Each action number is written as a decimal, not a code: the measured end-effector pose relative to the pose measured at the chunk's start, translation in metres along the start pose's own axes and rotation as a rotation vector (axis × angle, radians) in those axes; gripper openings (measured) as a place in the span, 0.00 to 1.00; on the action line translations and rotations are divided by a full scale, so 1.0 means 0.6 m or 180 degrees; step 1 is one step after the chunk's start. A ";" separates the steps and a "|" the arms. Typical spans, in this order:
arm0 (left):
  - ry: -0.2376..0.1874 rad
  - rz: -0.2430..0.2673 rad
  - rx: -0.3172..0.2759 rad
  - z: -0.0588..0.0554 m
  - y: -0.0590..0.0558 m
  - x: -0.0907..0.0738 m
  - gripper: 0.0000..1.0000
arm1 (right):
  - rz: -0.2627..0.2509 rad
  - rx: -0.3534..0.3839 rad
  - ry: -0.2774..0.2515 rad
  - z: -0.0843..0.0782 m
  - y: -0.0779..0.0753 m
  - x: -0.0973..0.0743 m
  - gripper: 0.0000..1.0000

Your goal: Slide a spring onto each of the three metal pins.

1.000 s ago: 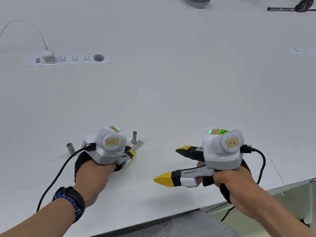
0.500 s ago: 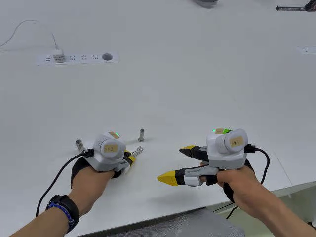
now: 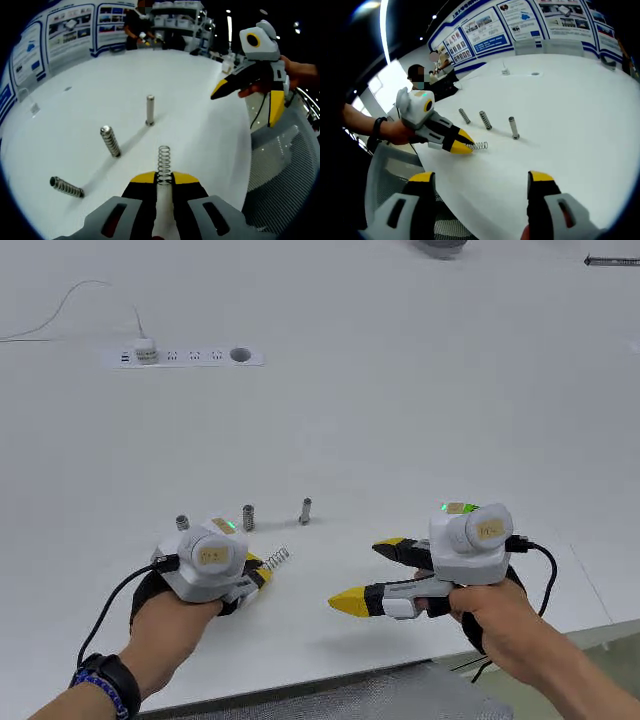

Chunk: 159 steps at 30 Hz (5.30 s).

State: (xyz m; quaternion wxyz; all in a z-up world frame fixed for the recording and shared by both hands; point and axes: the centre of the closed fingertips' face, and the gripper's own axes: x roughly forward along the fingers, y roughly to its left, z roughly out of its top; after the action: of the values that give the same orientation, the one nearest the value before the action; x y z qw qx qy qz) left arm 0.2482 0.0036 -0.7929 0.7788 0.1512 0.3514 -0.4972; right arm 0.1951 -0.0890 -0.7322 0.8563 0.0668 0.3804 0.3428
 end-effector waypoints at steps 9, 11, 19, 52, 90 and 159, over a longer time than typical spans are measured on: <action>0.0004 0.0060 -0.0060 -0.018 0.013 -0.030 0.10 | 0.0048 -0.0003 0.0013 0.002 0.010 0.008 0.76; 0.0006 0.0081 -0.0093 -0.023 0.018 -0.036 0.10 | 0.0062 -0.0003 0.0015 0.004 0.013 0.010 0.76; -0.0039 0.0124 -0.0135 -0.031 0.023 -0.068 0.10 | 0.0134 -0.0025 0.0017 0.012 0.023 0.022 0.76; -0.0272 0.0204 0.0009 -0.014 0.025 -0.190 0.10 | 0.0752 0.0015 -0.0052 0.062 0.110 0.081 0.64; -0.0467 -0.0236 0.0421 0.065 -0.064 -0.174 0.10 | 0.1325 0.0480 -0.0196 0.104 0.165 0.091 0.22; -0.0601 -0.0809 0.0762 0.112 -0.103 -0.171 0.11 | 0.1522 -0.1810 0.0947 0.113 0.185 0.042 0.12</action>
State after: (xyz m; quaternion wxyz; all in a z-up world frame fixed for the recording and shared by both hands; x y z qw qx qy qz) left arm 0.1941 0.0043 -0.6668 0.7157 0.1498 0.2314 -0.6418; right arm 0.1946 0.0209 -0.6584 0.6723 -0.1365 0.3639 0.6301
